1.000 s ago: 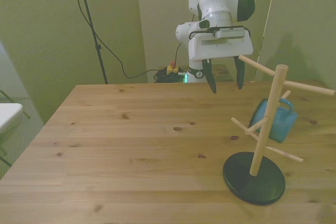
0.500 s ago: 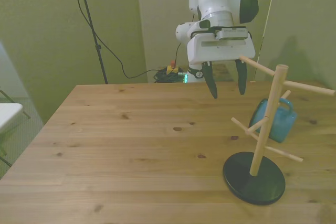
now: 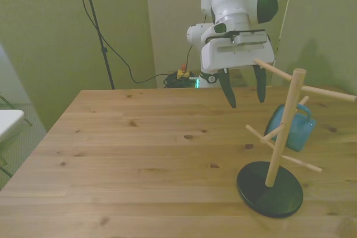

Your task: Unload the mug

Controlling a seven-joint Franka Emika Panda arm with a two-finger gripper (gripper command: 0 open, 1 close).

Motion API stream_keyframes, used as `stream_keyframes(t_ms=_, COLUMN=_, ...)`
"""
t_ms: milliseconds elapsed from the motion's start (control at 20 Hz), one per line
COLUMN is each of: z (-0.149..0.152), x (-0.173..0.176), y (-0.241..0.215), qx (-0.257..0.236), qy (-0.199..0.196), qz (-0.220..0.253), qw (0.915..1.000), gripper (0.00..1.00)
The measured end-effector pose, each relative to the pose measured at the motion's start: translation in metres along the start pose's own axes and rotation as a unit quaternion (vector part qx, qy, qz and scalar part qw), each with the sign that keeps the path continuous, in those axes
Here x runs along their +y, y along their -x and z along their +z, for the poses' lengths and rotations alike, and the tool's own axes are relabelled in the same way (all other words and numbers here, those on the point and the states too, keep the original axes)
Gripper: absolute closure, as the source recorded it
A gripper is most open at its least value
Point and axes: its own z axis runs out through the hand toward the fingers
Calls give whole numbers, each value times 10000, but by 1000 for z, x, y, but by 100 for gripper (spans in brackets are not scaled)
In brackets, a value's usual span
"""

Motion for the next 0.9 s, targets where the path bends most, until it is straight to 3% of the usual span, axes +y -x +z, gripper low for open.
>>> stream_keyframes(t_ms=600, z=31, x=-3, y=-7, qx=-44, qy=-766, qz=-376, qw=9963, gripper=0)
stream_keyframes(t_ms=900, z=54, x=-3, y=-7, qx=-240, qy=-1257, qz=-735, qw=9890, gripper=0)
